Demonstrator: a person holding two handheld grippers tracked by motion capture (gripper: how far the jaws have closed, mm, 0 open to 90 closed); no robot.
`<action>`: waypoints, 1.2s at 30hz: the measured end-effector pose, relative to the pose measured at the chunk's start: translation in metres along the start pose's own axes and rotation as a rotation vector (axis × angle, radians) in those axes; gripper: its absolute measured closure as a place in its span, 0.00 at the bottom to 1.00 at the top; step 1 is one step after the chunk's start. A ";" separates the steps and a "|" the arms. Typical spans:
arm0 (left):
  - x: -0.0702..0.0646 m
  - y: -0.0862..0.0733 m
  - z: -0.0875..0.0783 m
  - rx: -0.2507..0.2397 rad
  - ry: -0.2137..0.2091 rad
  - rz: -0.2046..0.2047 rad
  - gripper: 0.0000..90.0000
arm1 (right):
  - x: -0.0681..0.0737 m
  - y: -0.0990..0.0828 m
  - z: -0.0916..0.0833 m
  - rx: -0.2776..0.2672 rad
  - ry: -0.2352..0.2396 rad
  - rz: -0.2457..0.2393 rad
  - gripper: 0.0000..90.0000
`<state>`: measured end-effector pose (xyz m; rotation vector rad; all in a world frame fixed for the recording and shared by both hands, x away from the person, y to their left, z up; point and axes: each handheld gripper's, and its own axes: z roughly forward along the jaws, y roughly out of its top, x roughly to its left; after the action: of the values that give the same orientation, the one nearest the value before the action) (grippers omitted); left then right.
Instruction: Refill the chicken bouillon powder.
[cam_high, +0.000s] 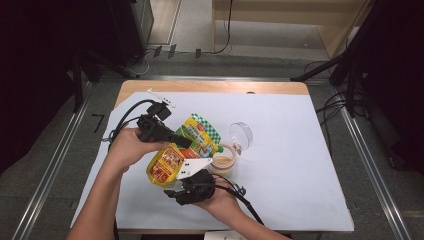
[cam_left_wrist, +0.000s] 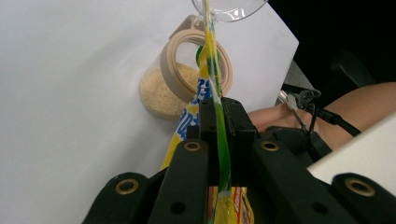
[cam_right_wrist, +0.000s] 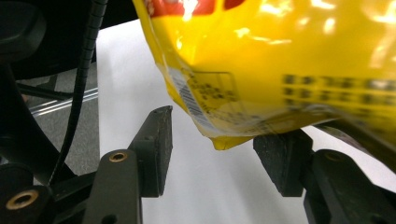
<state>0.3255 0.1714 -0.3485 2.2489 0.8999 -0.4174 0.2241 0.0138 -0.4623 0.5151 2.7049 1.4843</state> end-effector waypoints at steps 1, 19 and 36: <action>0.000 -0.001 0.000 -0.001 -0.003 0.005 0.99 | -0.001 0.000 0.000 0.001 -0.004 0.002 0.54; 0.009 -0.015 -0.016 -0.044 -0.076 0.037 1.00 | -0.001 0.001 -0.011 -0.049 -0.046 0.006 0.54; 0.027 -0.022 -0.023 -0.108 -0.071 0.012 1.00 | 0.003 0.002 -0.031 -0.080 -0.055 0.000 0.53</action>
<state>0.3304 0.2124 -0.3559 2.1269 0.8516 -0.4294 0.2166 -0.0093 -0.4428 0.5436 2.5926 1.5468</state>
